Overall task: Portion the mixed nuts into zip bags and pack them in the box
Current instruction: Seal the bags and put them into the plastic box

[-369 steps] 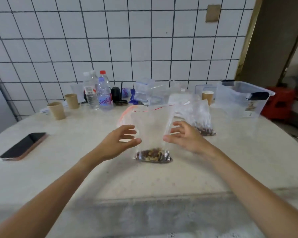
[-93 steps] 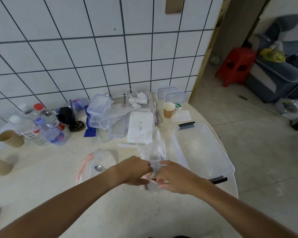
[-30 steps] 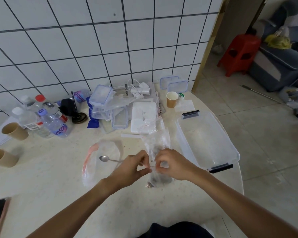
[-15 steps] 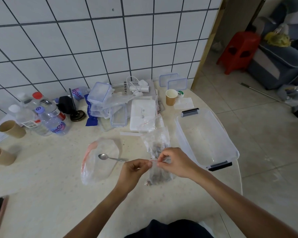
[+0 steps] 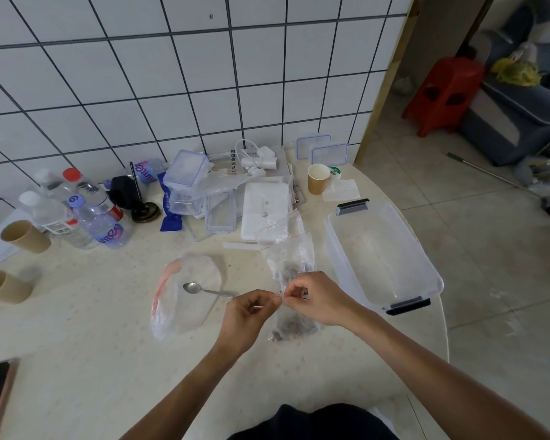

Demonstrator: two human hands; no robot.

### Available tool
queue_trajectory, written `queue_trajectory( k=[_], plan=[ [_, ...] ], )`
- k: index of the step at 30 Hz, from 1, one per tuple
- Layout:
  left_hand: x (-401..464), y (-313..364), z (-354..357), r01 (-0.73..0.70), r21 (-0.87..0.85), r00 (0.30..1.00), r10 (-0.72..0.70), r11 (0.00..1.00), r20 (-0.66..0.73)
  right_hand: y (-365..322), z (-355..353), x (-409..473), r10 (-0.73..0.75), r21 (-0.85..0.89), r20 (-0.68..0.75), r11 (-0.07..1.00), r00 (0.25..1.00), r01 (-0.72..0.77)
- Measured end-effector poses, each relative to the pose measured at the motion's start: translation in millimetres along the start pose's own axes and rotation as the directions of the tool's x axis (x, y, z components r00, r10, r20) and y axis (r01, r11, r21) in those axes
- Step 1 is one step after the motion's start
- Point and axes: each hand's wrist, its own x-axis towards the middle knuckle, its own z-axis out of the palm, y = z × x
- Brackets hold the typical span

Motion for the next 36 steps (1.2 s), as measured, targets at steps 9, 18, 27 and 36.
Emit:
queue_trajectory(
  k=[9,18,27,36],
  plan=[
    [-2,4,0,0.017,0.033,1.000,-0.018,0.999,0.022,-3,4,0,0.000,-0.001,-0.047,1.000,0.999,0.000],
    [-3,5,-2,-0.010,0.079,1.000,0.009,0.997,0.021,0,6,-2,0.055,0.087,-0.059,0.995,0.997,-0.050],
    [-5,0,-9,-0.008,0.095,0.999,0.003,0.995,0.047,4,-5,-3,0.075,0.006,0.049,0.997,0.996,-0.076],
    [3,7,-3,0.019,0.110,0.997,-0.026,0.994,0.066,3,-9,-3,0.089,0.010,0.067,0.996,0.994,-0.090]
  ],
)
